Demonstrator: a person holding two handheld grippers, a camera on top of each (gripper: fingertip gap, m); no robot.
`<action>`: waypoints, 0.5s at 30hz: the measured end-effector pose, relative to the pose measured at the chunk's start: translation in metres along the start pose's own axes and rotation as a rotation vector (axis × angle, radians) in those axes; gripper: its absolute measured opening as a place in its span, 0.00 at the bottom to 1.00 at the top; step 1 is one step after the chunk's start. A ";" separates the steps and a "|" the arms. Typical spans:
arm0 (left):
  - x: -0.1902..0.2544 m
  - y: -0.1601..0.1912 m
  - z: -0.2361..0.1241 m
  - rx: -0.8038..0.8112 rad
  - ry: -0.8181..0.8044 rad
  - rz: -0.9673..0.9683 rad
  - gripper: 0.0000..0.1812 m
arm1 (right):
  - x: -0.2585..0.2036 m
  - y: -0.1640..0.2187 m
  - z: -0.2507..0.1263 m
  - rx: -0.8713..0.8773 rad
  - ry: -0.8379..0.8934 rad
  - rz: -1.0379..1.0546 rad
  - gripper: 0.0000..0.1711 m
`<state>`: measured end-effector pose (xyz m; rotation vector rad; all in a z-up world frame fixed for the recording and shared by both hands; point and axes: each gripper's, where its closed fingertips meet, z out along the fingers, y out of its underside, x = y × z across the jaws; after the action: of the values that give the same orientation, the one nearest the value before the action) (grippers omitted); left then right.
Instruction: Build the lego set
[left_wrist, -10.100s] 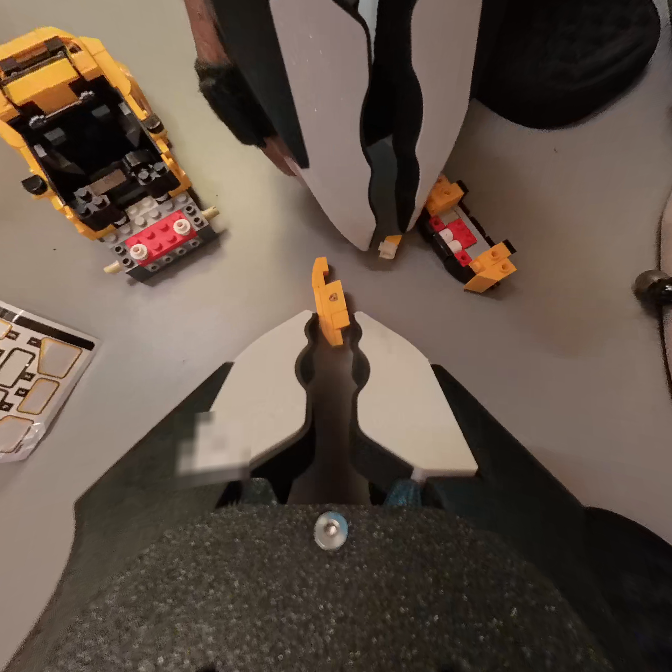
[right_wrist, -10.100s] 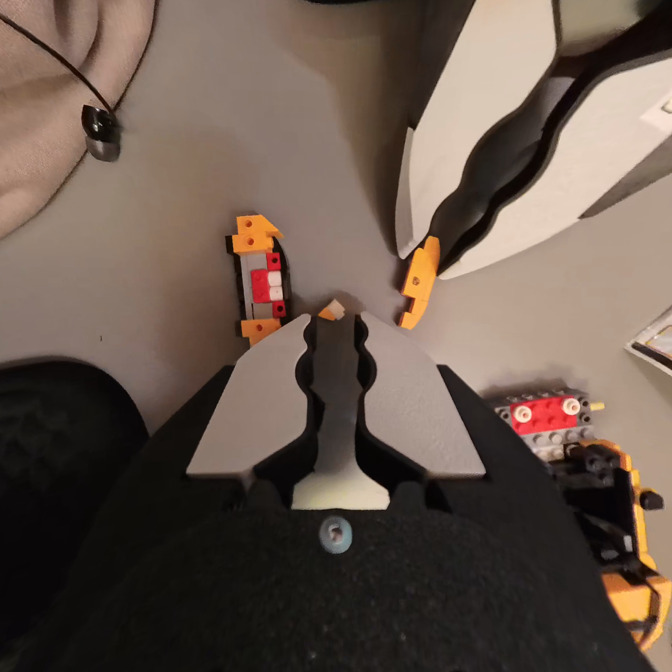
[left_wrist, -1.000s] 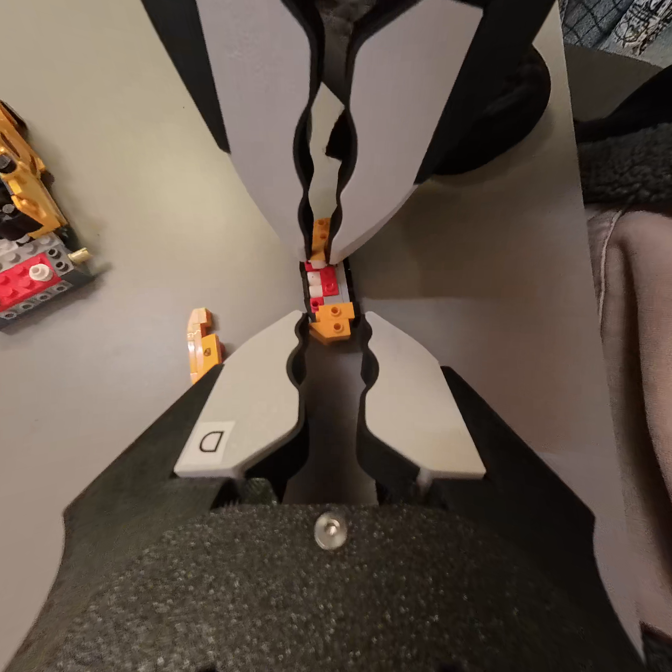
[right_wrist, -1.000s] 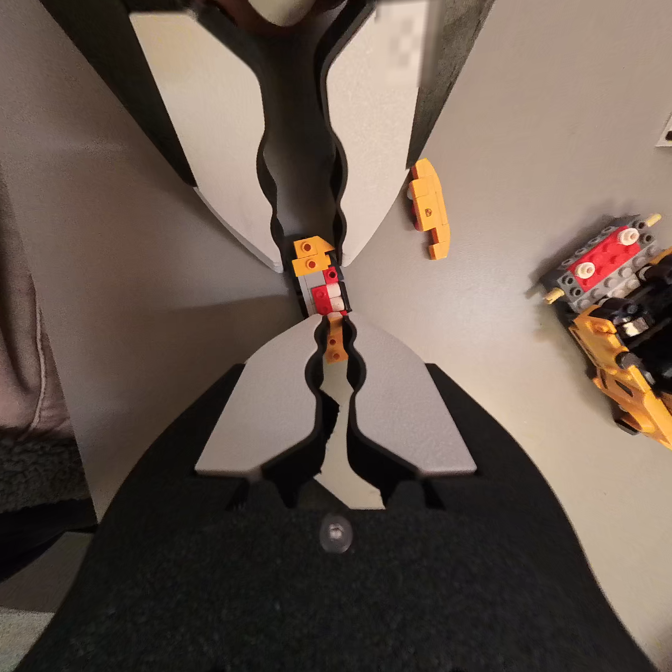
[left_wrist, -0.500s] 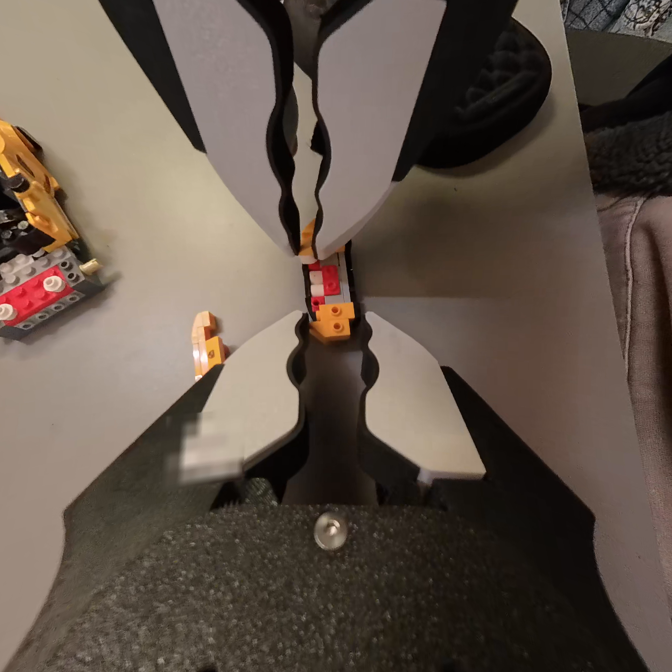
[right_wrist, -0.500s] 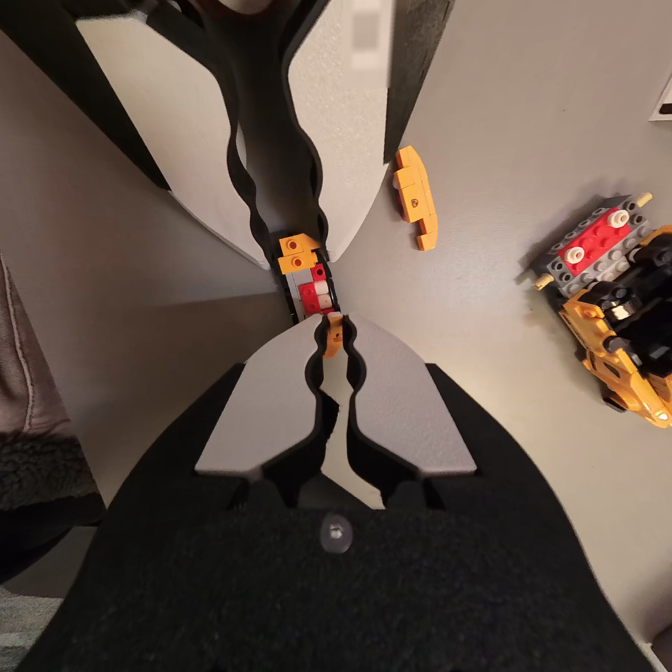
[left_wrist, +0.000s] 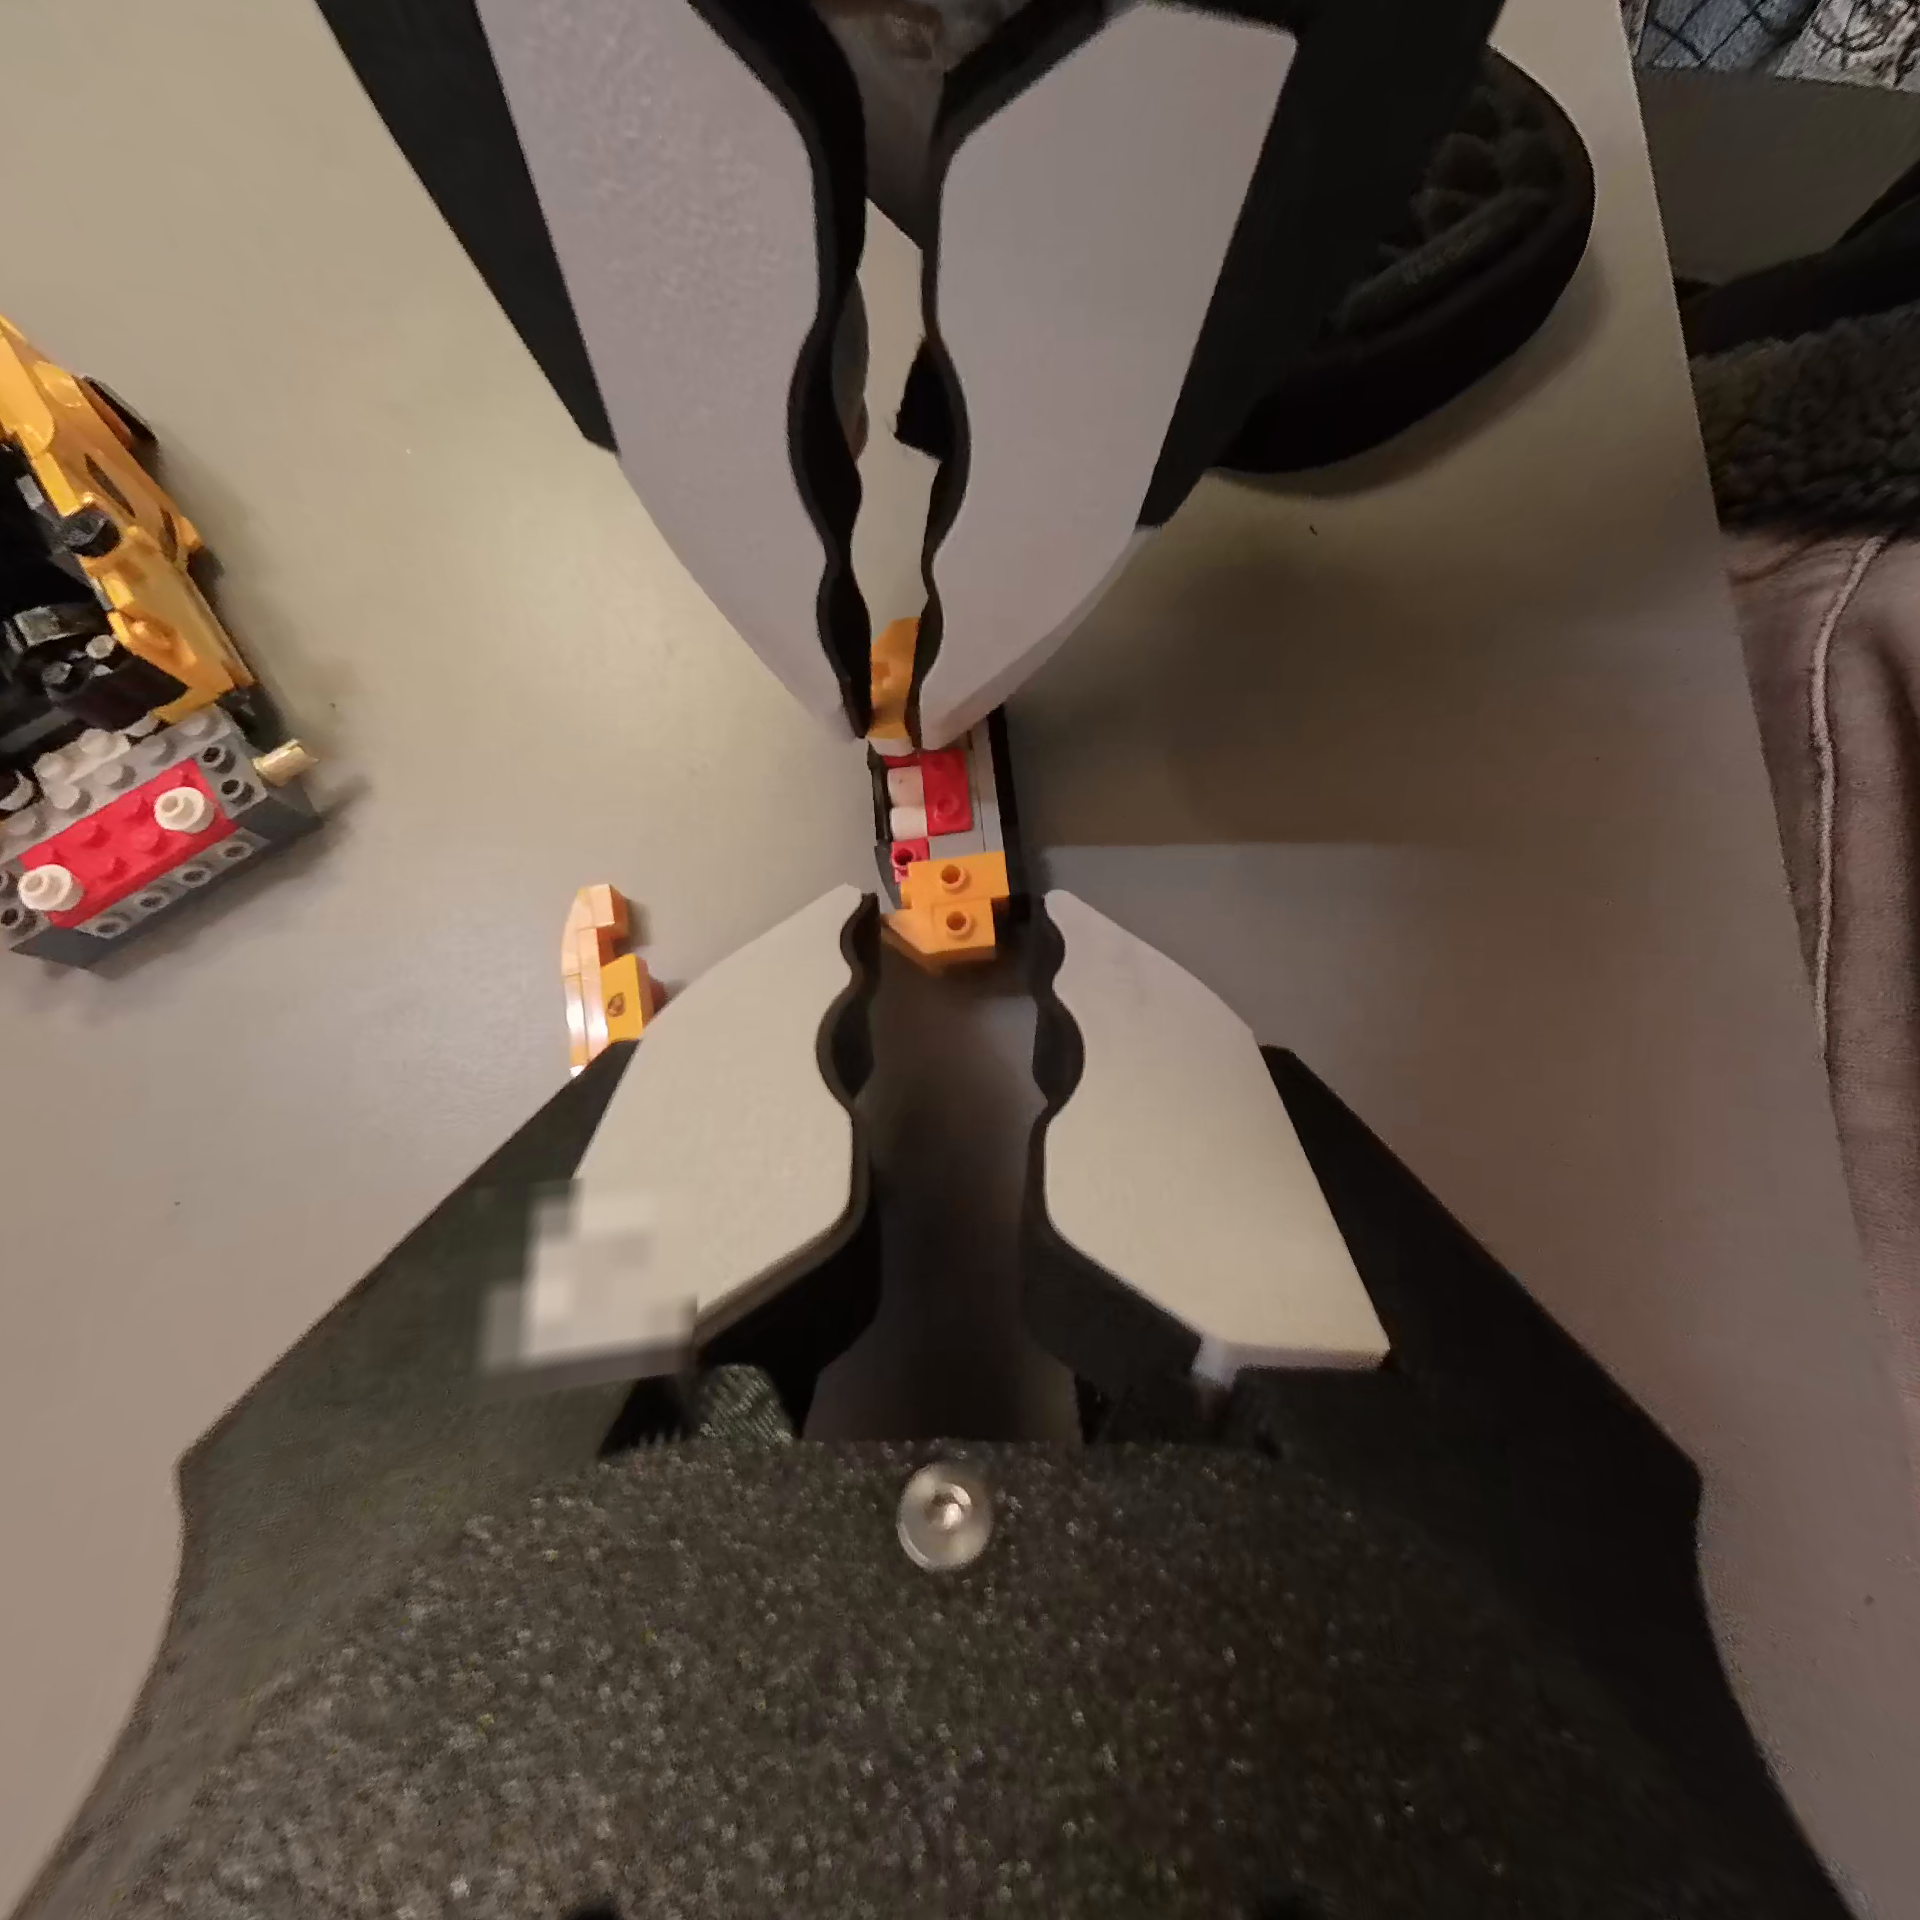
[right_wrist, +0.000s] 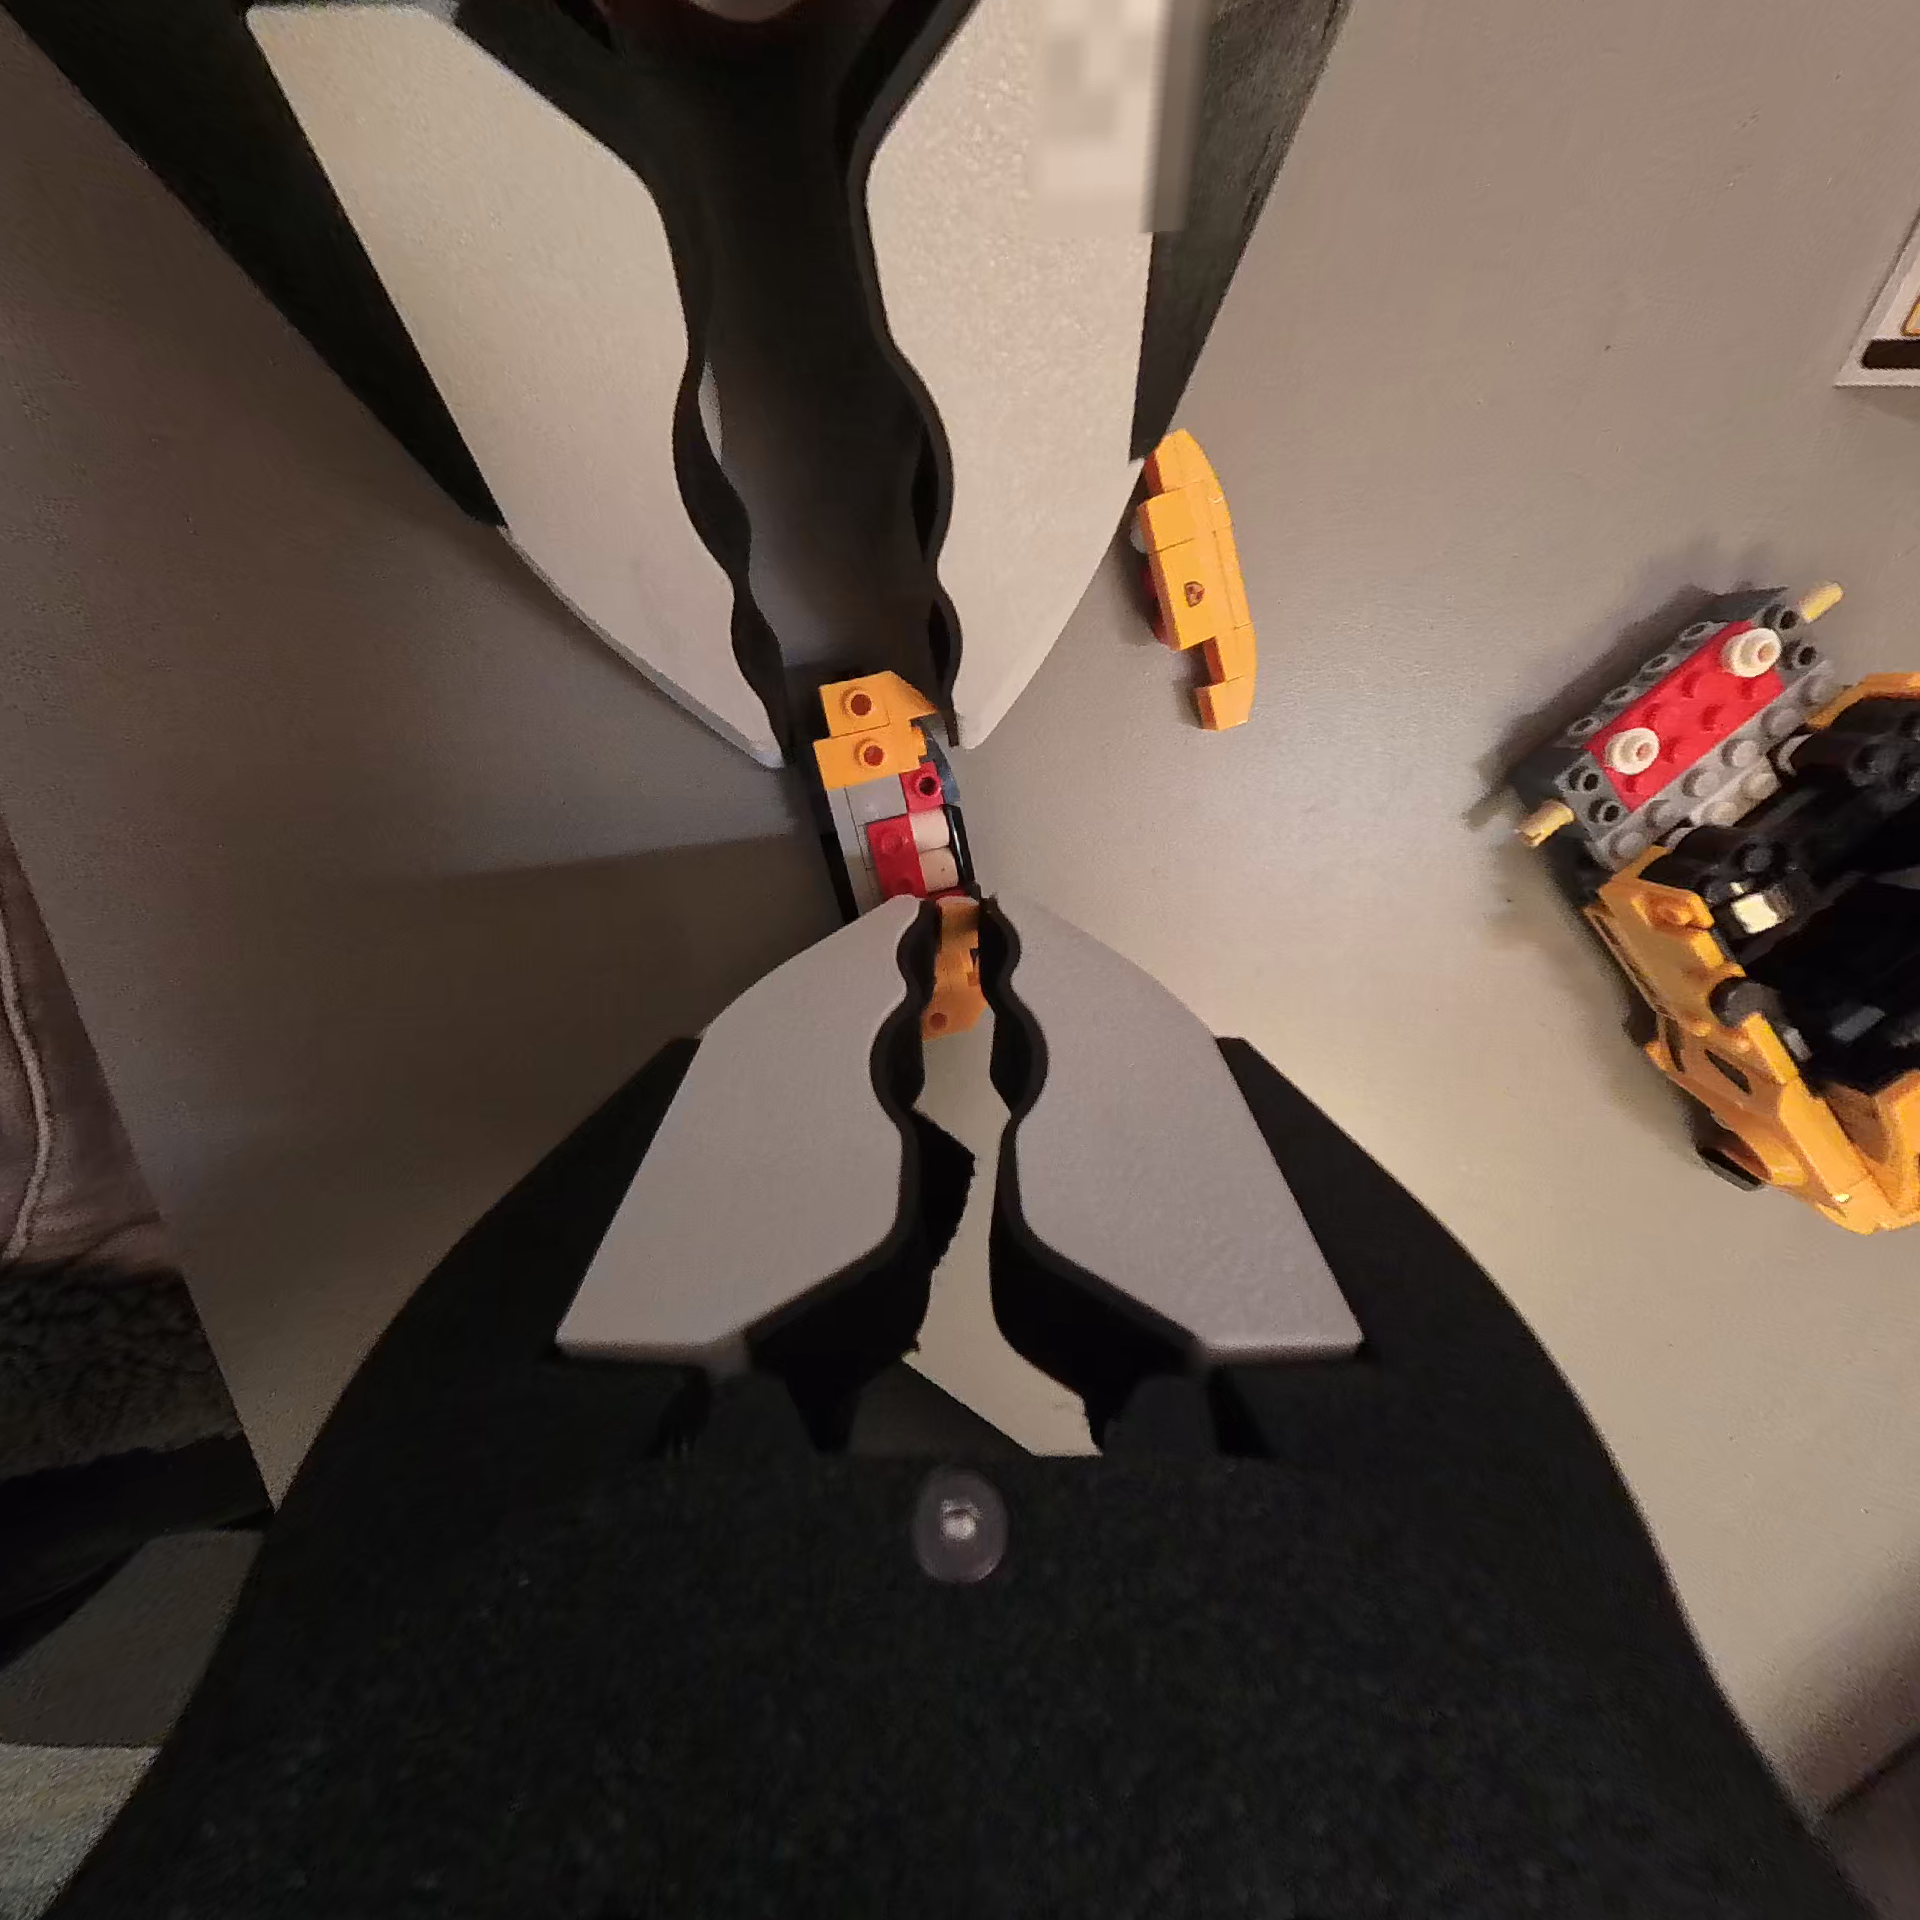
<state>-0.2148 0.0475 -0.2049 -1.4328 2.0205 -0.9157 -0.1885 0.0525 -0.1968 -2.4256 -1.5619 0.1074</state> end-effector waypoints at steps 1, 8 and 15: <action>0.000 0.000 0.000 -0.001 -0.003 0.008 0.15 | 0.000 0.000 0.000 0.003 -0.005 -0.002 0.05; 0.000 0.000 0.000 0.000 -0.010 0.030 0.15 | -0.001 0.002 0.001 0.036 -0.028 -0.027 0.05; 0.000 0.001 0.001 -0.002 -0.014 0.046 0.15 | -0.001 0.002 0.002 0.052 -0.080 -0.064 0.05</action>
<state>-0.2146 0.0477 -0.2062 -1.3844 2.0354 -0.8825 -0.1873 0.0516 -0.1995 -2.3566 -1.6474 0.2323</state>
